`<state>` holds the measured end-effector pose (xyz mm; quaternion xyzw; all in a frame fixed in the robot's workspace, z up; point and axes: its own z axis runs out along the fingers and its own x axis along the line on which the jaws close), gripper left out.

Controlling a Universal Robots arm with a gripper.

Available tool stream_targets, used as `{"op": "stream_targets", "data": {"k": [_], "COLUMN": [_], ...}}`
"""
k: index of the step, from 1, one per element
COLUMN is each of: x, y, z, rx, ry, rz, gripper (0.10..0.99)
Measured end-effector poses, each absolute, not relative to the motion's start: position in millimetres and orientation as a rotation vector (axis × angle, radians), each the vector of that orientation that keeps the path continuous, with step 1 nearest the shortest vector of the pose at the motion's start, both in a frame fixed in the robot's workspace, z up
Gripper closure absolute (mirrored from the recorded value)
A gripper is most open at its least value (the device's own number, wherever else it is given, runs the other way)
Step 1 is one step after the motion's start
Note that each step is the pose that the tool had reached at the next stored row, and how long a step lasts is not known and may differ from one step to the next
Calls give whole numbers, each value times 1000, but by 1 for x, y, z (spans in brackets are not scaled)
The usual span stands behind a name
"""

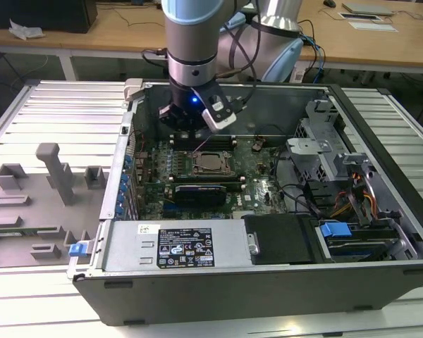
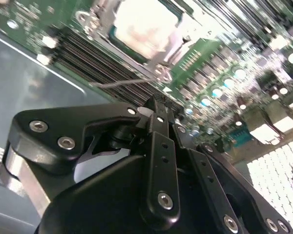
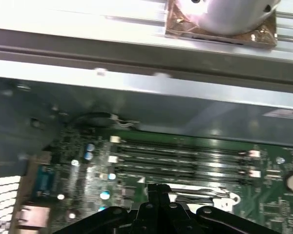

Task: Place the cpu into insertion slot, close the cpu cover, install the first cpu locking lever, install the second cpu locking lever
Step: 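Install the first cpu locking lever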

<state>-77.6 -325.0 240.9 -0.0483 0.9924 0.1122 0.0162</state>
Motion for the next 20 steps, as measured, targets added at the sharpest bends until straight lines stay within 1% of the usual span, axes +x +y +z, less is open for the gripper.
{"op": "stream_targets", "data": {"k": [7,17,20], "x": [-51,-50,-53], "y": [-325,-325,-325], "z": [241,240,231], "rx": [-150,-160,-161], "ry": [3086,3006,2991], "rz": [349,333,330], "gripper": [980,980,980]}}
